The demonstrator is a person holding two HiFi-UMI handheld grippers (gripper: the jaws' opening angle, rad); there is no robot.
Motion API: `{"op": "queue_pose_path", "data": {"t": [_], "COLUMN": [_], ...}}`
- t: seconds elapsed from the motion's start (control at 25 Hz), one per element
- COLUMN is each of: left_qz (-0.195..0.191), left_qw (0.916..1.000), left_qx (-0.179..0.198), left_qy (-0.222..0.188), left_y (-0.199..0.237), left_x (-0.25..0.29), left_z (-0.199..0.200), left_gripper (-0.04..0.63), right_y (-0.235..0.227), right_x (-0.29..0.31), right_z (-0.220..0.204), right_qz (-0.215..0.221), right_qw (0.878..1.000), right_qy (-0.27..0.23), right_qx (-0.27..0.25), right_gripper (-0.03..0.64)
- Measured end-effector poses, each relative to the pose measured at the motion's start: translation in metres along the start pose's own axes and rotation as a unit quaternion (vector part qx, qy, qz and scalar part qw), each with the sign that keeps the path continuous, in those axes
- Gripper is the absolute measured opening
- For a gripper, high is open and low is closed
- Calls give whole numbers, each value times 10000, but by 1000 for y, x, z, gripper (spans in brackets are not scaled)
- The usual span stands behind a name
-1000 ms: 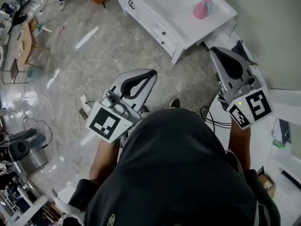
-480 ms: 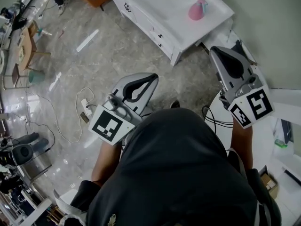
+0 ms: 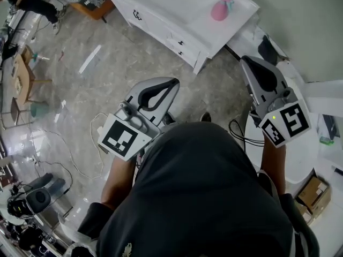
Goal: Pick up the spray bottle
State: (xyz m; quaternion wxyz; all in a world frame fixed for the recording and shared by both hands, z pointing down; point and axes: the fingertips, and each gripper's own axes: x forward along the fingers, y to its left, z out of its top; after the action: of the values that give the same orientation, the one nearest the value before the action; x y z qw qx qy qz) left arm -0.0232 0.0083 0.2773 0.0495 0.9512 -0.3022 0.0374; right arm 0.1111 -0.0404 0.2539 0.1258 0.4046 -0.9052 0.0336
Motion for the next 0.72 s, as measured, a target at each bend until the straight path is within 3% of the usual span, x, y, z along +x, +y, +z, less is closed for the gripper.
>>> {"op": "queue_pose_path", "data": {"t": [0.52, 0.72], "left_qz": [-181, -198], "left_qw": [9998, 9997], "left_qx": [10, -76], "left_qy": [77, 115], "left_y": [56, 69], "left_x": [-74, -76], "left_z": [-18, -26], "left_gripper": [5, 5], "right_y": [69, 71], "right_x": [63, 77], "right_z": [13, 17], "right_qz": [-125, -104], "right_qw": [9999, 9999], "right_qy": [-54, 29], "right_qx": [5, -56], "right_gripper": [9, 9]}}
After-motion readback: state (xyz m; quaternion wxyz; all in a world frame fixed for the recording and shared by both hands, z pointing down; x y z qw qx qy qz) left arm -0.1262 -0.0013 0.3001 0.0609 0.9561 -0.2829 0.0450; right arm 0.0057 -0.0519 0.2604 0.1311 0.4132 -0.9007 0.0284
